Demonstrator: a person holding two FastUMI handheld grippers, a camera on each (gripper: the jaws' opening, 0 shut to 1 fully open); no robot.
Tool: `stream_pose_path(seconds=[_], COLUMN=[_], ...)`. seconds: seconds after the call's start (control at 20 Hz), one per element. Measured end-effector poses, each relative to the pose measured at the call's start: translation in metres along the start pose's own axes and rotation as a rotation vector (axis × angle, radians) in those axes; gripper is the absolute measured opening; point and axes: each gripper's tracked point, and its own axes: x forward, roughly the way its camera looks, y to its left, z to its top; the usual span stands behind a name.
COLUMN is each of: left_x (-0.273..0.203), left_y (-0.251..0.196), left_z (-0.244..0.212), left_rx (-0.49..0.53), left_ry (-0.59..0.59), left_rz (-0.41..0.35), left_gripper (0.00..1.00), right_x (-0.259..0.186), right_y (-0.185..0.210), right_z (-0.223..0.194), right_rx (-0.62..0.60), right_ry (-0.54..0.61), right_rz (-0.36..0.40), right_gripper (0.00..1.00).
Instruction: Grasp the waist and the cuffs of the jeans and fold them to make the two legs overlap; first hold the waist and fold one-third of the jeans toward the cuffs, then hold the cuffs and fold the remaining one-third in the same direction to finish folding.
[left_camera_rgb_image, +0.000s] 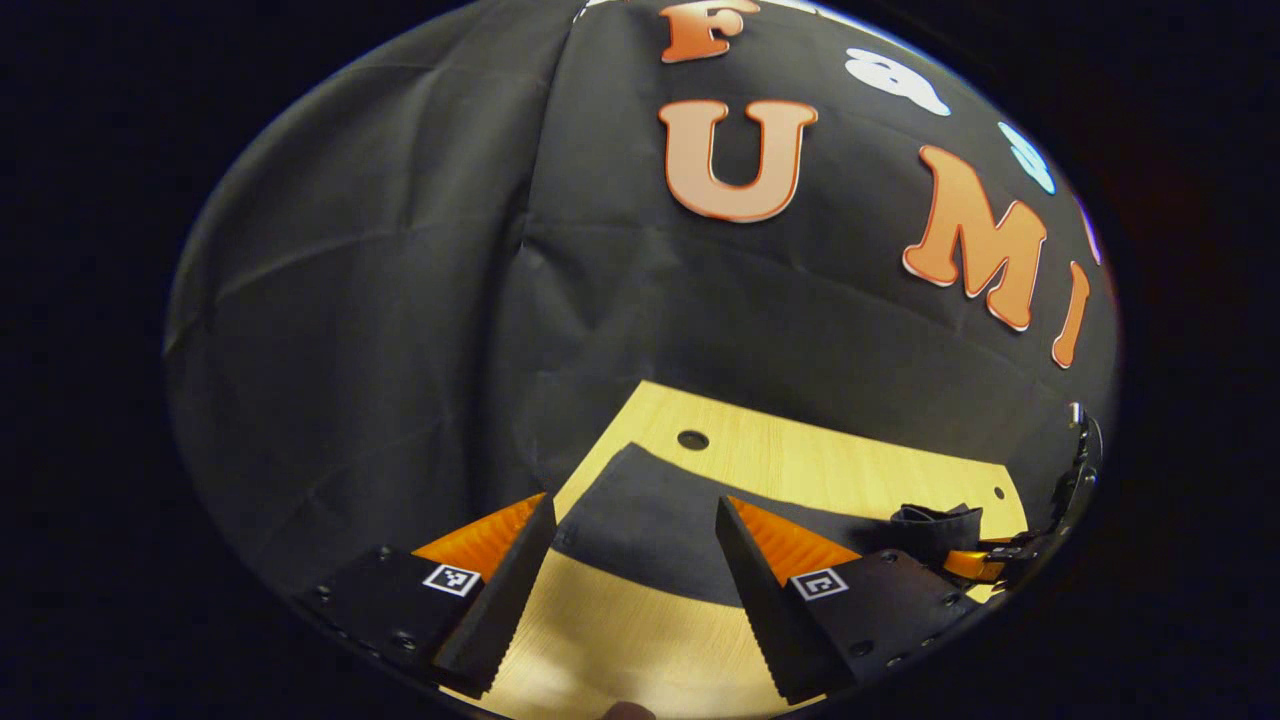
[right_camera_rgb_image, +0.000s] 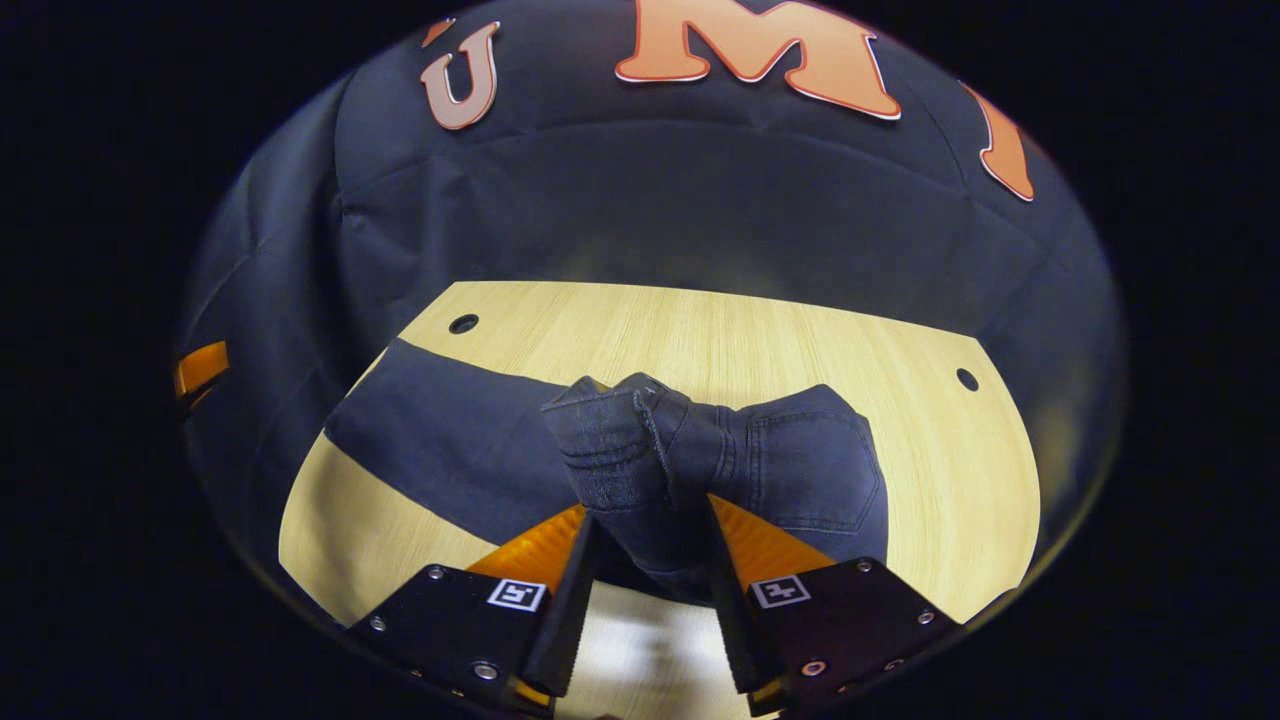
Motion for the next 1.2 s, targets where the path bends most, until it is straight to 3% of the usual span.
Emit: stream_pose_path(seconds=[0.05,0.2,0.3,0.45,0.5,0.65,0.8,1.0,1.2], left_x=[0.009,0.022,0.027,0.031,0.033,0.053,0.077,0.102,0.130], left_y=[0.000,0.001,0.001,0.000,0.000,0.004,0.005,0.016,0.040], left_z=[-0.007,-0.023,-0.023,-0.018,-0.019,-0.033,-0.067,-0.105,-0.120], left_rx=[-0.004,-0.001,0.008,0.025,0.029,-0.003,-0.066,-0.232,-0.291], left_ry=[0.035,0.121,0.141,0.139,0.147,0.209,0.373,0.581,0.684], left_rz=[-0.004,-0.010,-0.024,-0.046,-0.054,-0.066,-0.072,-0.008,0.106], left_gripper=[1.00,0.97,0.97,0.97,0.93,0.96,0.97,0.94,0.97], right_x=[-0.001,0.000,-0.002,-0.008,-0.008,-0.022,-0.045,-0.083,-0.121], right_y=[0.004,0.009,0.015,0.028,0.026,0.013,-0.006,-0.041,-0.073], right_z=[-0.001,-0.003,0.008,0.033,0.035,0.044,0.053,0.066,0.067], right_rx=[-0.008,-0.071,-0.092,0.004,0.015,0.035,0.087,0.136,0.168], right_ry=[0.008,0.006,-0.028,-0.059,-0.065,-0.084,-0.117,-0.192,-0.248], right_rz=[-0.005,-0.040,-0.025,0.014,0.017,-0.016,-0.049,-0.113,-0.184], right_gripper=[0.61,0.69,0.71,0.99,0.99,0.99,0.99,0.99,0.99])
